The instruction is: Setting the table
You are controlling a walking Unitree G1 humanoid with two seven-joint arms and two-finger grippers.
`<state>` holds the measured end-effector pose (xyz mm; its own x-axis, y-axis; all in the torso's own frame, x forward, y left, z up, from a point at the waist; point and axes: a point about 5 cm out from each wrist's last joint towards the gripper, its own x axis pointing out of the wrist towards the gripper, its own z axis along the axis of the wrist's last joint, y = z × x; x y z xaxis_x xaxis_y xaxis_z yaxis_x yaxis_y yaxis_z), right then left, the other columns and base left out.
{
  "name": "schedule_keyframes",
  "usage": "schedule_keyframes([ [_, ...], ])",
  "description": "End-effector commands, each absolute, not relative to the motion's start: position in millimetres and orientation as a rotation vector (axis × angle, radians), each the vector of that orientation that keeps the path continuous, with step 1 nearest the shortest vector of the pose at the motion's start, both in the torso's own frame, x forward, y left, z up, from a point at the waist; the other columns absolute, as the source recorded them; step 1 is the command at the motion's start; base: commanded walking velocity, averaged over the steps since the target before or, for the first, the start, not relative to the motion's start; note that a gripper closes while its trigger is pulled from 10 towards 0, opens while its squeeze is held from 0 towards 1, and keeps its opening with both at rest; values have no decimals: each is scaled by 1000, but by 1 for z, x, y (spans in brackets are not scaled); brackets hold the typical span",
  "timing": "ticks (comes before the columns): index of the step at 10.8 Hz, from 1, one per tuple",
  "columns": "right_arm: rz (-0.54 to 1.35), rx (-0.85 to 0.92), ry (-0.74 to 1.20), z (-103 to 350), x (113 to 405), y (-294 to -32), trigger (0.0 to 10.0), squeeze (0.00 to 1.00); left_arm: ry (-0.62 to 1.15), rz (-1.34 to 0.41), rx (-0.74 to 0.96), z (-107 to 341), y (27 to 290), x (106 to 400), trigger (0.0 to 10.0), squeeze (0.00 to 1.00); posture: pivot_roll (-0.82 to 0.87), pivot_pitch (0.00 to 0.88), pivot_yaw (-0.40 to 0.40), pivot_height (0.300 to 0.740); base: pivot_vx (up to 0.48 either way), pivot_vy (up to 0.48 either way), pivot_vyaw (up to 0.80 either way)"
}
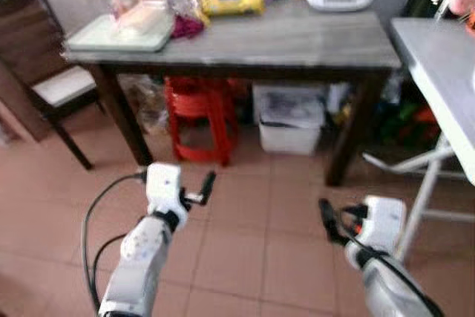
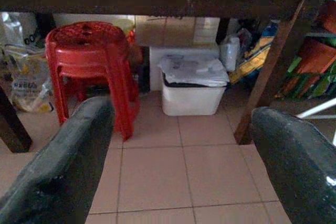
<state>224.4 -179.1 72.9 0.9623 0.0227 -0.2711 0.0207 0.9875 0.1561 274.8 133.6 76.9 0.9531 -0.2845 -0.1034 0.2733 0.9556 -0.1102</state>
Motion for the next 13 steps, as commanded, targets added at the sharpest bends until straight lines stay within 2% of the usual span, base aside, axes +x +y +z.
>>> schedule_keyframes([
  [1, 0, 155, 254, 78, 226, -180, 10000, 0, 108, -292, -90, 80, 134, 275, 10000, 0, -119, 68, 76, 740, 0, 0, 0],
  [6, -17, 118, 173, 94, 230, -182, 10000, 0, 83, -305, -100, 90, 132, 276, 10000, 0, -116, 80, 82, 740, 0, 0, 0],
  [7, -13, 49, 86, 113, 233, -183, 10000, 0, 64, -305, -113, 97, 131, 278, 10000, 0, -117, 82, 82, 740, 0, -255, 0],
  [9, -19, 18, 14, 131, 233, -183, 10000, 0, 20, -311, -130, 110, 127, 279, 10000, 0, -117, 83, 81, 740, 0, -264, 0],
  [13, -45, -51, -34, 139, 228, -185, 10000, 0, 4, -267, -121, 110, 129, 276, 10000, 0, -122, 97, 88, 740, 0, -291, 0],
])
